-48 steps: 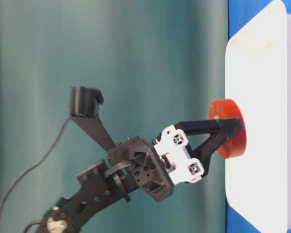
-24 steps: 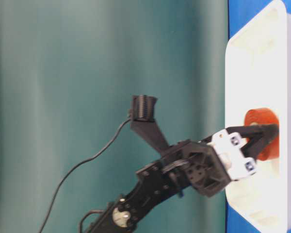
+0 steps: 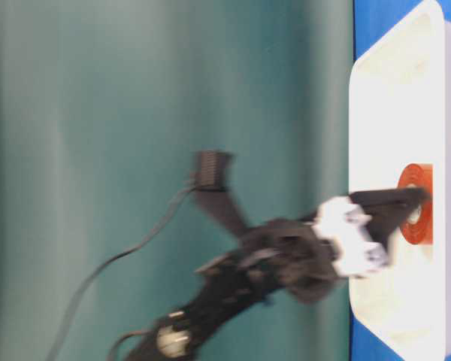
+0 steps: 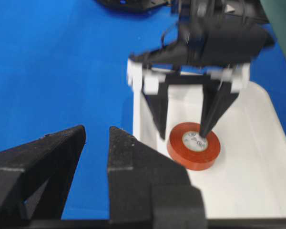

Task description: Place one roll of tape in the white case with the left arm.

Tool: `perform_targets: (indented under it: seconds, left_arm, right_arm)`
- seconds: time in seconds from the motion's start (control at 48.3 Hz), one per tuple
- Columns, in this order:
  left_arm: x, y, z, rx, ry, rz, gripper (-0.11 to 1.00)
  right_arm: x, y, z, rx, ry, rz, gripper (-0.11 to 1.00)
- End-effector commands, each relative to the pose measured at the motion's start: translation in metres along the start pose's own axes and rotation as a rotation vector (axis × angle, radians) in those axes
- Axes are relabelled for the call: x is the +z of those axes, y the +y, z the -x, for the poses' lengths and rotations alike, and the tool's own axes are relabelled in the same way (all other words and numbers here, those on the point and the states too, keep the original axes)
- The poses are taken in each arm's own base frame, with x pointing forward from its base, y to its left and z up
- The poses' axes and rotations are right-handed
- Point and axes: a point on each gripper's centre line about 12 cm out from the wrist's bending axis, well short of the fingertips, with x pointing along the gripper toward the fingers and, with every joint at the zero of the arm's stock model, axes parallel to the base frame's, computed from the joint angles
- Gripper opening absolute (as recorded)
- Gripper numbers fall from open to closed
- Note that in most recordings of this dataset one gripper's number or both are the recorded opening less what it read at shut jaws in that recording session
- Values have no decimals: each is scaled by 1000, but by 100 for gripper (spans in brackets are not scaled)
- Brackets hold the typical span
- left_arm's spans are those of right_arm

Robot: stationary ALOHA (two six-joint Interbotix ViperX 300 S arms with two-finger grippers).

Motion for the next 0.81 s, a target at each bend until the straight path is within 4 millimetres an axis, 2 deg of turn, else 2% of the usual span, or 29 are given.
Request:
perform_targets:
  seconds: [0.0,0.145,0.29,0.497,0.787]
  left_arm:
    - [26,-7,41,-9,-114,-16,74]
    - [40,-18,86,-28,-219,-37,74]
    - [37,-33,120,-59,-299,-59,74]
    - [15,-46,151,-108,-417,-59,74]
    - [-21,-52,191,-160,-660,-60,74]
  right_arm:
    - [5,-1,-1,-3,-17,-2,-11]
    - [6,-1,-1,-3,-18,-4,-11]
    - [6,-1,0,-3,-17,-4,-11]
    - [6,-1,0,-3,-20,-2,-11]
    - [6,-1,0,-3,-20,-2,-11]
